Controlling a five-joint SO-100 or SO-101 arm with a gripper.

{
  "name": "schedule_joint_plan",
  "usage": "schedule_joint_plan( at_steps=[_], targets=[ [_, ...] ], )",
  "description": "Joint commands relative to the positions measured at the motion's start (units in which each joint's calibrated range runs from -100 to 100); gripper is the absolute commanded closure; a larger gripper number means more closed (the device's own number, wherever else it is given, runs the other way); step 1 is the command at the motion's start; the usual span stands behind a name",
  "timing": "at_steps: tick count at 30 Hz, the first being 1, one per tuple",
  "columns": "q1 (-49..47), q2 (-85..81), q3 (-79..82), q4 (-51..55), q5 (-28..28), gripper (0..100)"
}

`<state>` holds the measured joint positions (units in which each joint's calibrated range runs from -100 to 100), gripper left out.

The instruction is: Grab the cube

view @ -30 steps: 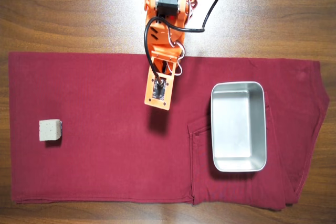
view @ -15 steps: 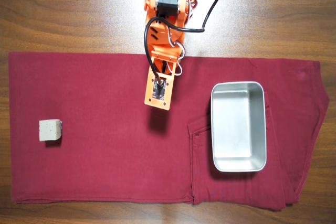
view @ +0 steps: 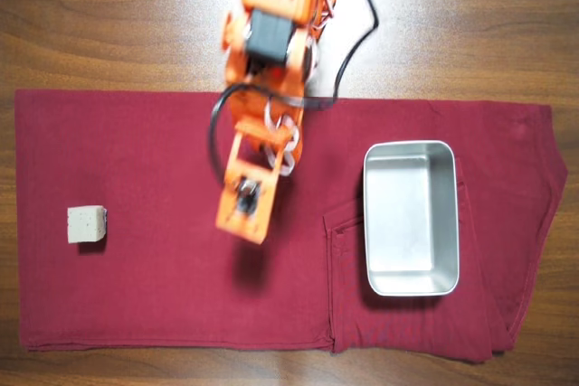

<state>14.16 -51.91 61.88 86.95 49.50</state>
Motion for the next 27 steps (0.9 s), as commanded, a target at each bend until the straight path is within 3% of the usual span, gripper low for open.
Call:
schedule_joint_plan(
  at_steps=[1, 4, 9, 13, 21, 27],
  targets=[
    [6.86, 19.11, -27.42, 4.20, 0.10, 73],
    [16.84, 37.48, -49.91, 6.78, -0.93, 70],
    [34.59, 52.13, -60.01, 1.25, -1.47, 66],
    [43.42, 66.16, -75.31, -0.13, -1.76, 63],
    [46.21, 72.55, -80.68, -12.40, -2.34, 59],
    [45.63, 75.48, -80.68, -14.33, -1.90, 57]
  ],
)
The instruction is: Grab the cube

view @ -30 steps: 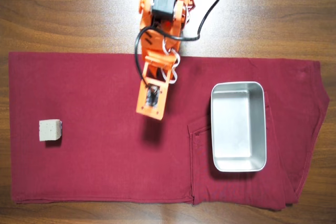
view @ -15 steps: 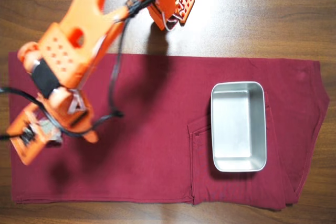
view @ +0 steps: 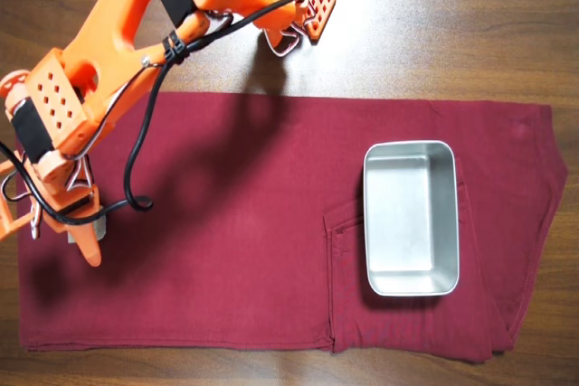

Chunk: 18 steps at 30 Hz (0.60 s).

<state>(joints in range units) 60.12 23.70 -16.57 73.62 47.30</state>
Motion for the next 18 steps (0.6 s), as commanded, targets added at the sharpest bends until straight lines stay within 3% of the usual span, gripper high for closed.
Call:
schedule_joint_plan(
  at_steps=[1, 18],
  targets=[
    [-0.33, 0.58, -2.22, -2.02, 0.29, 57],
    [-1.10, 10.70, -6.78, -9.48, -0.93, 58]
  ],
)
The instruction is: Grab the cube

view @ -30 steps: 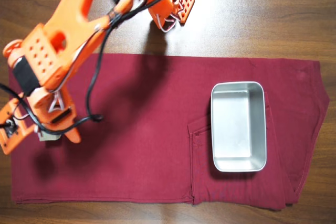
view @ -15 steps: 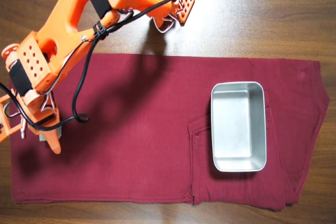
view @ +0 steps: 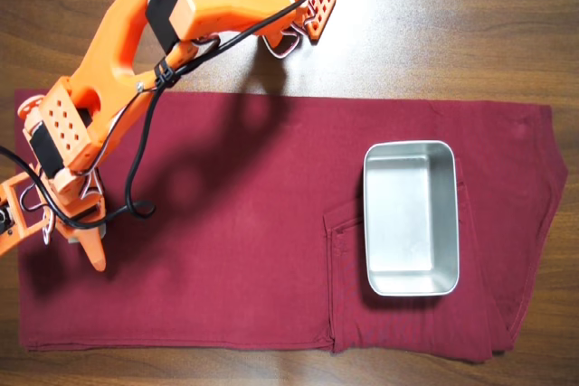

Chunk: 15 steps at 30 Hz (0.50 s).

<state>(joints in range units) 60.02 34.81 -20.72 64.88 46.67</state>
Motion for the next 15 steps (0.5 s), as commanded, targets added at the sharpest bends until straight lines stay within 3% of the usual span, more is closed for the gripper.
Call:
schedule_joint_plan(
  at_steps=[1, 4, 6, 10, 15],
  targets=[
    [-1.00, -0.23, -2.63, -0.94, -0.34, 61],
    [-1.48, 0.30, -2.63, -2.41, -1.03, 78],
    [-1.77, 0.92, -2.63, -3.70, -1.07, 80],
    [-2.44, 1.45, -2.63, -4.72, -1.37, 100],
    [-2.92, 2.16, -2.36, -5.09, -1.12, 100]
  ],
)
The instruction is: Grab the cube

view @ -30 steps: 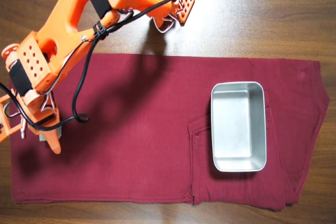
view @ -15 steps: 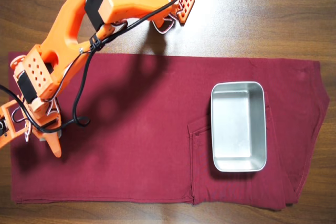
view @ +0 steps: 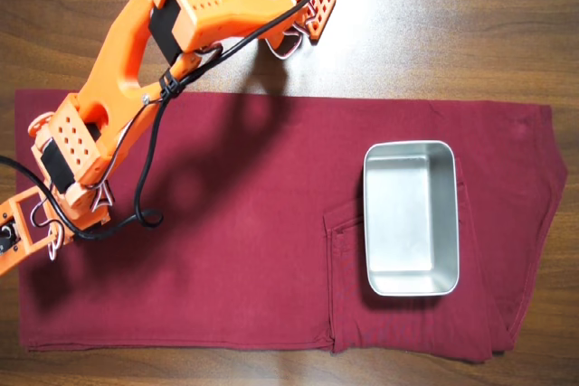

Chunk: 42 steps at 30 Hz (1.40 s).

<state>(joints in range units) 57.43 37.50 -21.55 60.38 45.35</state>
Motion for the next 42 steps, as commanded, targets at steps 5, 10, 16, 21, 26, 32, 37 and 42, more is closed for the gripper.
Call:
schedule_joint_plan(
  at_steps=[5, 10, 16, 21, 26, 32, 37, 42],
  targets=[
    [-3.97, -19.79, 8.21, 8.37, -0.34, 100],
    [-19.04, -45.27, 21.05, 20.72, 1.47, 100],
    [-59.25, -53.26, 20.96, 39.62, -2.78, 100],
    [-89.39, -47.58, 21.05, 35.57, -7.96, 100],
    [-99.94, -41.10, 20.86, 31.42, -8.50, 100],
    [-95.82, -40.30, 23.14, 29.57, -8.01, 95],
    [-93.61, -41.81, 26.87, 27.82, -8.69, 67],
    [-93.03, -42.87, 26.87, 27.73, -7.86, 64]
  ],
)
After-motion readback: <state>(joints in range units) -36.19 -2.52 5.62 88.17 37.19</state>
